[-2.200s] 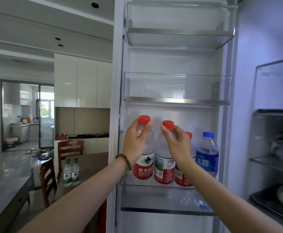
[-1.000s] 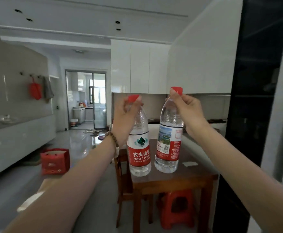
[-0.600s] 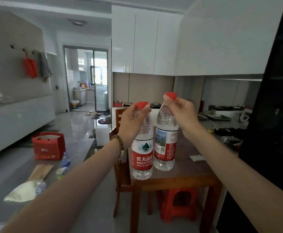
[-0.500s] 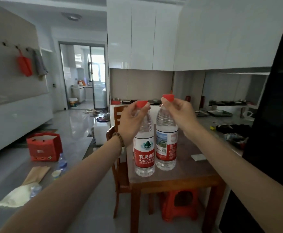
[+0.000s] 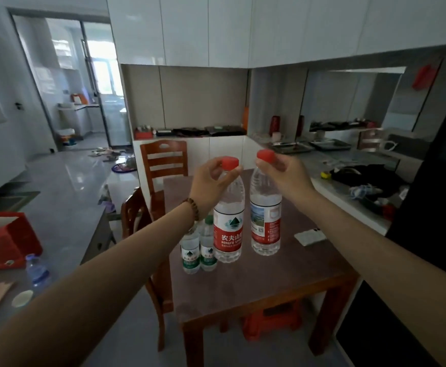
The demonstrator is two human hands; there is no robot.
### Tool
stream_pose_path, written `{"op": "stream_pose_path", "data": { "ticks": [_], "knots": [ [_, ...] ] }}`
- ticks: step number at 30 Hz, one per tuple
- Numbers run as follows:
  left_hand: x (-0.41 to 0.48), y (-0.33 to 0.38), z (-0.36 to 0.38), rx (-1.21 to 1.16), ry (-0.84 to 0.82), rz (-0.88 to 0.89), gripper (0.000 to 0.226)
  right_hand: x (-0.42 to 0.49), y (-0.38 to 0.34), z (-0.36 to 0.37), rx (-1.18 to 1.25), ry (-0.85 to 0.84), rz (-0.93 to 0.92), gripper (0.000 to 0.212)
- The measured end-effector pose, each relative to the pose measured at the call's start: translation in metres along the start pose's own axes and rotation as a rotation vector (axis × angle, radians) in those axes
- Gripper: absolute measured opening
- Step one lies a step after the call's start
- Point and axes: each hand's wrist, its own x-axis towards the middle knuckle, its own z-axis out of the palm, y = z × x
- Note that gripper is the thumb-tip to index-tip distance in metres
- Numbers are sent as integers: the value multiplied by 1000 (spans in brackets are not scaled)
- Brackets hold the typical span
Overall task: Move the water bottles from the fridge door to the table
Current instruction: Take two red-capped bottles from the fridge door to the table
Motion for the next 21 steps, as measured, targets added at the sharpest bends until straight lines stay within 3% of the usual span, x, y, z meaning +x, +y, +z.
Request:
{"op": "stream_pose_path", "data": {
  "ticks": [3,6,13,21],
  "knots": [
    [42,-46,3,-8,-36,-14,26,35,39,13,-31,19,51,15],
    [79,-89,4,36,-70,-53,37,62,75,26,-58,44,91,24],
    [132,-169,20,188,-187,-101,28,110,152,51,-50,30,208,29],
    [167,-236,27,228,-286,-351,34,153,244,71,-73,-163,283,28]
  ]
}}
